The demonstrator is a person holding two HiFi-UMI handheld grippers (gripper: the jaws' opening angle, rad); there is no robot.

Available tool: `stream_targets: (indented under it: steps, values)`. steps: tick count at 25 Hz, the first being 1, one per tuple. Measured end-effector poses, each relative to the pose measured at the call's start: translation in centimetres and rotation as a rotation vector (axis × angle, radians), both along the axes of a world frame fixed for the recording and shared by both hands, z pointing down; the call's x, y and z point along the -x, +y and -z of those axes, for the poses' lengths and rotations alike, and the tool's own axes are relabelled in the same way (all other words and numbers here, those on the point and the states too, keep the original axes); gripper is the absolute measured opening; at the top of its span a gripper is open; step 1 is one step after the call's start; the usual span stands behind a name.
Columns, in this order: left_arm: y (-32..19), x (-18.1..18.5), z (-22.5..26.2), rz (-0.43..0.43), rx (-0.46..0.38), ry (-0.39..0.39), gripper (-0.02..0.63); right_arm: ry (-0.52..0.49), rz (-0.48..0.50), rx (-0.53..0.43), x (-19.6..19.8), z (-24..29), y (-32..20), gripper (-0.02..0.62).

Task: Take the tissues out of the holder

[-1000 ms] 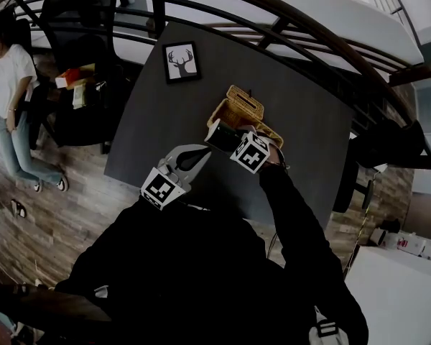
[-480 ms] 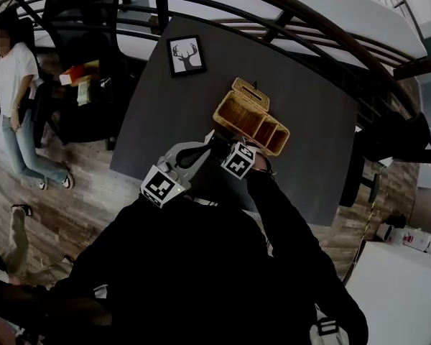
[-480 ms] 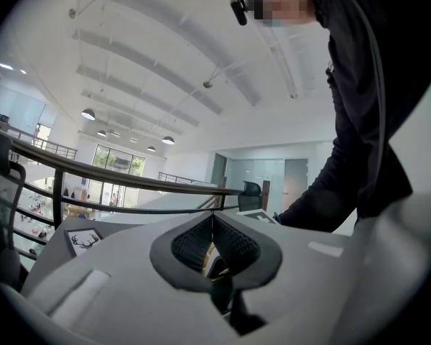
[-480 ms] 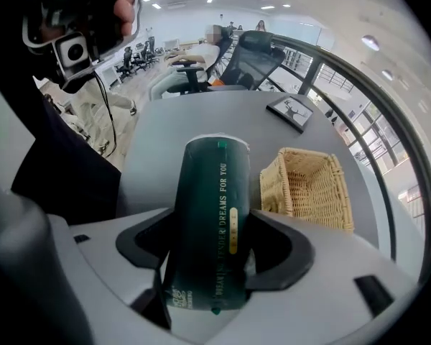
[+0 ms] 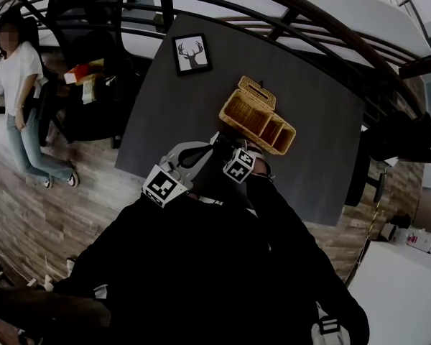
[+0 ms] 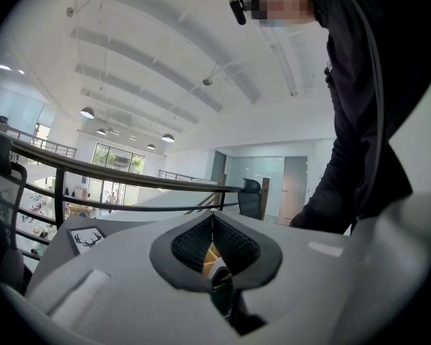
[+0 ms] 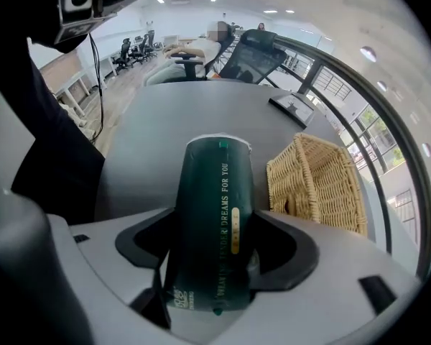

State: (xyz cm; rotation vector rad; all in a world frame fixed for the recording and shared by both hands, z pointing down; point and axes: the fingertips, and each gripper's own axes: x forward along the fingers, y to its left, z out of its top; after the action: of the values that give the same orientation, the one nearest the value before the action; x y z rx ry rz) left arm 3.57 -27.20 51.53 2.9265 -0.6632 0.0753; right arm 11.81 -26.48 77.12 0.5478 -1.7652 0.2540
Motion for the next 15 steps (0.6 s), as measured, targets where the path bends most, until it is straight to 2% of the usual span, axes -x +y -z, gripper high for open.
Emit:
stream_targets:
  steps: [4,8,10,15]
  values:
    - [-0.2,0.1,-0.2,0.000,0.005,-0.005,0.008,-0.021,-0.022,0.000,-0.2,0.3,0.1,0.347]
    - [-0.5,-0.2,0.0,-0.010,0.004,-0.001,0.008,-0.131,-0.074,-0.012,0.1,3.2,0.4,0.348]
    - [-0.6,-0.4,0.0,-0.018,0.003,0.001,0.008,-0.224,-0.108,-0.037,0.3,5.5,0.2,0.347]
    - [-0.8,-1.2,0.0,-0.029,0.011,-0.010,0.008,-0.538,-0.243,-0.069,1.0,11.4,0.8,0.347]
